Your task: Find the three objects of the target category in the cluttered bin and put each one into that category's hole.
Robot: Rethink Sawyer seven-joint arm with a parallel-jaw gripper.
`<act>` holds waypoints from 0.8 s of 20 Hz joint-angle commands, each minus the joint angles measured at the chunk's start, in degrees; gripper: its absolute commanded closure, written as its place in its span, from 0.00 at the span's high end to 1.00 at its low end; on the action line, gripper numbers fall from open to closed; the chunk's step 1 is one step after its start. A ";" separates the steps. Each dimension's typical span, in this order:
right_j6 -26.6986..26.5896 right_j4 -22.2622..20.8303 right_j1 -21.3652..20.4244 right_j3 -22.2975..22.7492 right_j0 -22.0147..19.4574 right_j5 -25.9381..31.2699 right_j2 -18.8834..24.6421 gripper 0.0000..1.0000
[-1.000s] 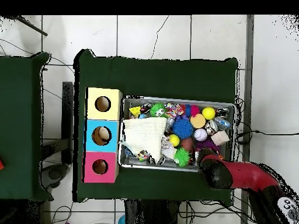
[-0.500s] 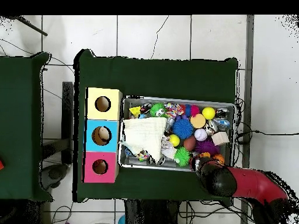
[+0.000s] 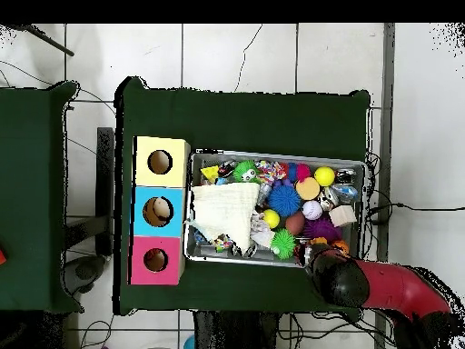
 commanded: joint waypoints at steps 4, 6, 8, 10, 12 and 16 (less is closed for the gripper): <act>1.39 0.67 0.54 2.82 2.82 1.37 2.60 1.00; 2.64 -0.02 1.29 2.91 3.57 -0.16 1.70 1.00; 3.95 -0.93 2.32 2.88 4.45 -2.06 0.68 1.00; 5.32 -1.81 3.48 2.79 5.42 -4.15 -0.48 1.00; 6.66 -2.65 4.56 2.77 6.58 -6.36 -1.83 1.00; 8.76 -3.57 6.42 2.88 9.20 -10.51 -4.83 1.00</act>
